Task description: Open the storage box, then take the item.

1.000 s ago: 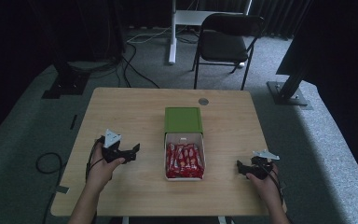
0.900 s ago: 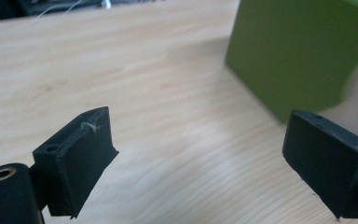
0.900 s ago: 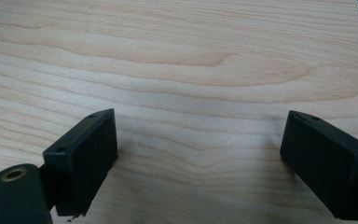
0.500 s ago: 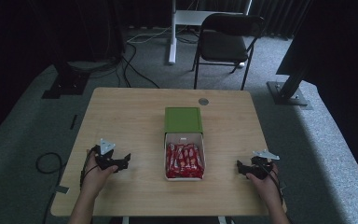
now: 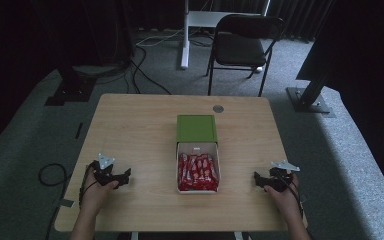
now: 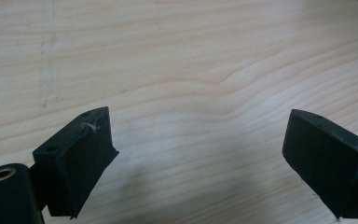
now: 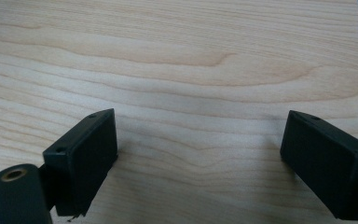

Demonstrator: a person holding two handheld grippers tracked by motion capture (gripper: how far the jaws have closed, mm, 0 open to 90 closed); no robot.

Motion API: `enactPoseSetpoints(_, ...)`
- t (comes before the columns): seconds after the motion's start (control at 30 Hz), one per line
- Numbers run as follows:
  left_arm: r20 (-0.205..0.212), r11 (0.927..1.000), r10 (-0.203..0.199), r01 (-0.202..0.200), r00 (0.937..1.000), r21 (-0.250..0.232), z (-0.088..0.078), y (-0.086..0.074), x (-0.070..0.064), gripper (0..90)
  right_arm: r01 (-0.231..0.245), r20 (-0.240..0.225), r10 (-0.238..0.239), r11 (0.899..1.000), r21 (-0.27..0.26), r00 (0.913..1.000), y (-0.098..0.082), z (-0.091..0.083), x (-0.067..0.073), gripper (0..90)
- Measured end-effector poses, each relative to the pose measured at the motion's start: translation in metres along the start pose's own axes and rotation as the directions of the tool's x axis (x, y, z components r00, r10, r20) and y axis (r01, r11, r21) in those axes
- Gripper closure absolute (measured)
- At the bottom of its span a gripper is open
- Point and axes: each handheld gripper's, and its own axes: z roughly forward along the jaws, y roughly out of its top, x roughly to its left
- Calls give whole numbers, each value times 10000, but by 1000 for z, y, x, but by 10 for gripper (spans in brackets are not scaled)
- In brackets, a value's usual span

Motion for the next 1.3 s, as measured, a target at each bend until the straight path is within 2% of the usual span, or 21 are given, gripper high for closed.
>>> enactPoseSetpoints(0.17,-233,9999,104,-102,9997,54,2,-5,4,95,-7,-8,7,10000,3,10000,0,0,0,102)
enactPoseSetpoints(0.27,-479,9988,363,-347,9982,336,3,-7,6,95,-12,-7,12,10000,8,10000,0,0,0,102)
enactPoseSetpoints(0.37,-304,9986,277,-263,9992,466,6,-10,6,95,-9,-5,9,10000,10,10000,0,0,0,102)
enactPoseSetpoints(0.4,-267,9990,127,-115,9996,441,7,-10,6,95,-3,-16,3,10000,9,10000,0,0,0,102)
enactPoseSetpoints(0.53,-372,9988,327,-313,9988,371,7,-9,6,95,2,-25,-2,10000,8,10000,0,0,0,102)
enactPoseSetpoints(0.57,-314,9990,200,-188,9993,394,8,-9,4,95,11,-22,-11,10000,9,10000,0,0,0,102)
enactPoseSetpoints(0.63,46,9978,-316,313,9995,591,9,-9,3,95,15,-24,-15,10000,10,10000,0,0,0,102)
enactPoseSetpoints(1.17,112,9974,-275,267,9996,665,10,-9,2,64,4,1,-4,10000,-12,10000,0,0,0,102)
enactPoseSetpoints(1.2,147,9974,-233,222,9996,678,10,-8,2,64,-41,-17,41,10000,-30,10000,-1,-1,0,102)
enactPoseSetpoints(1.23,196,9974,-192,177,9996,703,10,-8,2,54,-361,-37,360,9993,-107,9993,-2,-3,0,103)
enactPoseSetpoints(1.3,272,9970,-99,78,9996,775,11,-8,2,27,-527,12,527,9986,-78,9986,-2,-4,0,103)
